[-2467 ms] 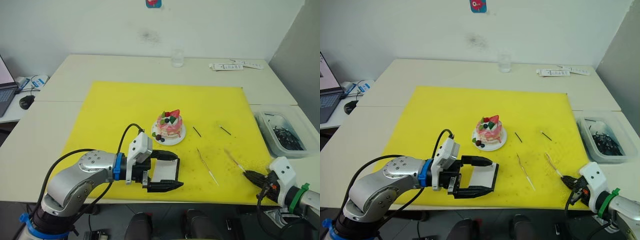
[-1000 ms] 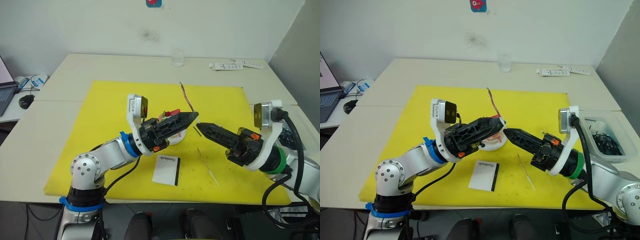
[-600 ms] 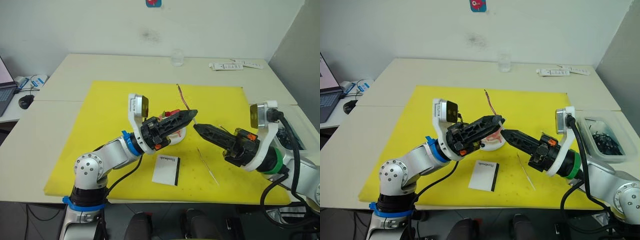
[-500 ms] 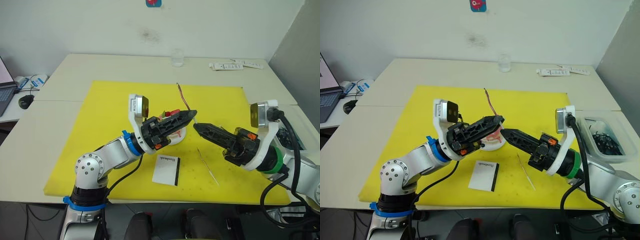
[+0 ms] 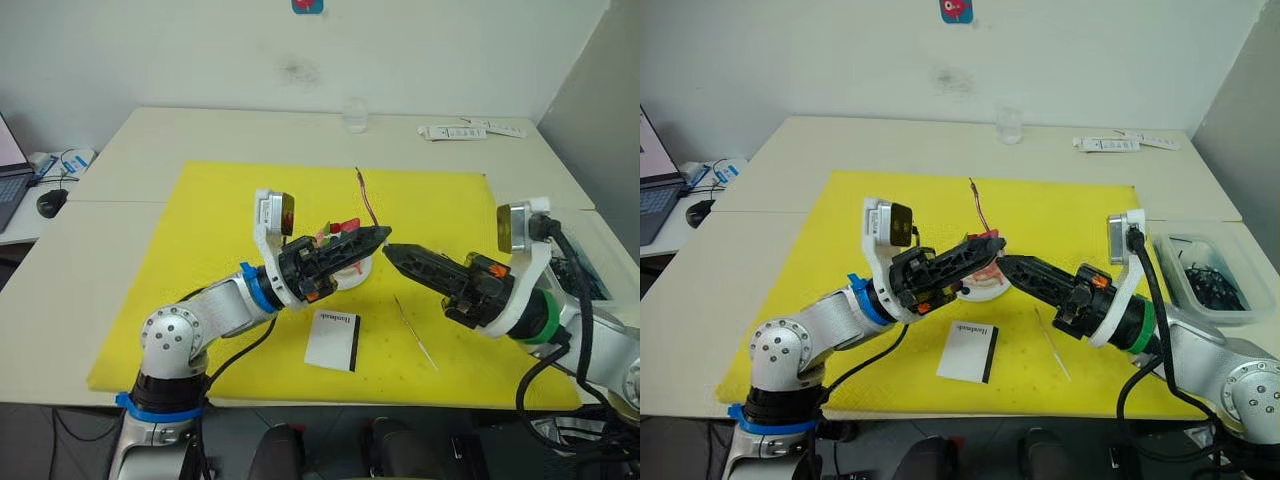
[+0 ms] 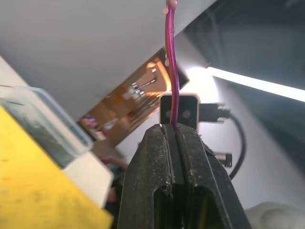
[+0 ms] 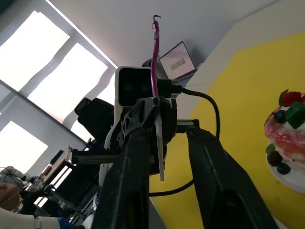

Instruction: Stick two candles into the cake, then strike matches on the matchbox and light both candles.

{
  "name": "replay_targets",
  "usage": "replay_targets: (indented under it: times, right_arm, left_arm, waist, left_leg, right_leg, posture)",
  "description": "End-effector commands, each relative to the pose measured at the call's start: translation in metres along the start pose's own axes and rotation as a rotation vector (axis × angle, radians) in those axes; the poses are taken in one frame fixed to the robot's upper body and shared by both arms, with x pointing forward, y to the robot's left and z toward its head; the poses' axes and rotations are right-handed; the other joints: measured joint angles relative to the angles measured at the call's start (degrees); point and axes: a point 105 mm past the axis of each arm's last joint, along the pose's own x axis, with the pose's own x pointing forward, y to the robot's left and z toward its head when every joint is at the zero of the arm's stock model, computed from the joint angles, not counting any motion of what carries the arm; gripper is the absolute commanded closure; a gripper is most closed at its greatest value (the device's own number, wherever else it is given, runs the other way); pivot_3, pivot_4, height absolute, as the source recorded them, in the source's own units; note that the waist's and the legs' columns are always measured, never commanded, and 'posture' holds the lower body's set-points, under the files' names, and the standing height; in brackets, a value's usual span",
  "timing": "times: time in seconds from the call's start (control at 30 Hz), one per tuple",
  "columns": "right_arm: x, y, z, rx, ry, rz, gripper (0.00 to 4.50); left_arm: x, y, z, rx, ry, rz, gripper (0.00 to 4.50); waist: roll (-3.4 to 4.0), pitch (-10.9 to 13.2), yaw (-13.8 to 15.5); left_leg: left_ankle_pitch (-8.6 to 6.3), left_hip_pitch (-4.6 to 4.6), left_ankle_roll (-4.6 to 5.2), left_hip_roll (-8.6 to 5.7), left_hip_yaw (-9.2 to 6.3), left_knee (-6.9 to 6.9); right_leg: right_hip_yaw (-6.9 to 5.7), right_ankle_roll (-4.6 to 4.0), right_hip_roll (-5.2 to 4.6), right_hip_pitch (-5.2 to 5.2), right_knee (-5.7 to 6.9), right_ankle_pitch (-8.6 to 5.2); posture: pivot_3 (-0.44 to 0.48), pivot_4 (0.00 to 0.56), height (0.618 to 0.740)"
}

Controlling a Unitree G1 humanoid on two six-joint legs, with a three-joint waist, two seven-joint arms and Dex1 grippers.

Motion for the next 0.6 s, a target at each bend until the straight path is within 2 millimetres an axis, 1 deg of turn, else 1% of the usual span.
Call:
replay_targets:
  times: [0.03,0.13,0.2,0.3,0.37,0.47,0.6]
  right_arm:
    - [-0.004,0.0,0.011,-0.157,0.021,-0.014,1.78]
    - [-0.006,-0.009,0.003,-0.419,0.169,-0.07,0.66]
    - [-0.003,-0.014,-0.001,-0.57,0.24,-0.092,0.02]
    - [0.007,-0.014,-0.006,-0.74,0.306,-0.06,0.02]
    - [0.013,-0.014,-0.007,-0.816,0.331,-0.05,0.02]
    - [0.021,-0.017,-0.007,-0.893,0.364,-0.063,0.02]
    - [0.027,-0.02,-0.003,-0.939,0.377,-0.089,0.02]
  left_arm:
    - [-0.006,-0.005,0.026,0.204,-0.03,0.06,4.5]
    - [-0.018,0.004,0.046,0.391,-0.011,0.182,4.5]
    - [-0.025,0.012,0.053,0.482,0.009,0.245,4.5]
    - [-0.037,0.031,0.062,0.628,0.045,0.344,4.5]
    - [-0.043,0.042,0.065,0.688,0.067,0.381,4.5]
    - [-0.052,0.061,0.065,0.751,0.109,0.42,4.5]
    - [-0.052,0.074,0.061,0.785,0.133,0.411,4.5]
  waist:
    - [-0.01,0.0,0.0]
    - [0.0,0.1,-0.1]
    - [0.03,0.1,0.0]
    - [0.03,0.1,0.0]
    - [0.02,0.1,0.0]
    - [0.03,0.1,0.0]
    - [0.02,0.1,0.1]
  left_leg:
    - [0.0,0.0,0.0,0.01,0.01,0.0]
    - [0.0,0.0,0.0,0.0,0.04,-0.05]
    - [0.0,0.01,0.0,0.0,0.05,-0.1]
    - [0.0,0.01,0.0,0.01,0.06,-0.24]
    - [0.0,0.01,0.0,0.01,0.06,-0.32]
    - [0.0,-0.03,-0.01,0.07,0.07,-0.38]
    - [0.0,-0.37,-0.01,0.13,0.07,-0.36]
  right_leg:
    - [0.0,0.0,0.0,0.0,0.0,0.0]
    - [0.01,0.0,0.0,-0.04,-0.03,0.0]
    - [0.0,-0.02,0.0,-0.07,-0.06,-0.01]
    - [-0.01,-0.04,0.0,-0.1,-0.12,-0.03]
    - [-0.02,-0.07,0.0,-0.15,-0.14,-0.05]
    - [-0.03,-0.1,-0.05,-0.19,-0.17,-0.08]
    - [-0.07,-0.09,-0.16,-0.47,-0.18,-0.08]
  posture:
    - [0.0,0.15,0.74]
    - [0.0,0.15,0.74]
    - [0.0,0.15,0.74]
    - [0.0,0.15,0.74]
    - [0.0,0.15,0.74]
    - [0.0,0.15,0.74]
    - [0.0,0.15,0.74]
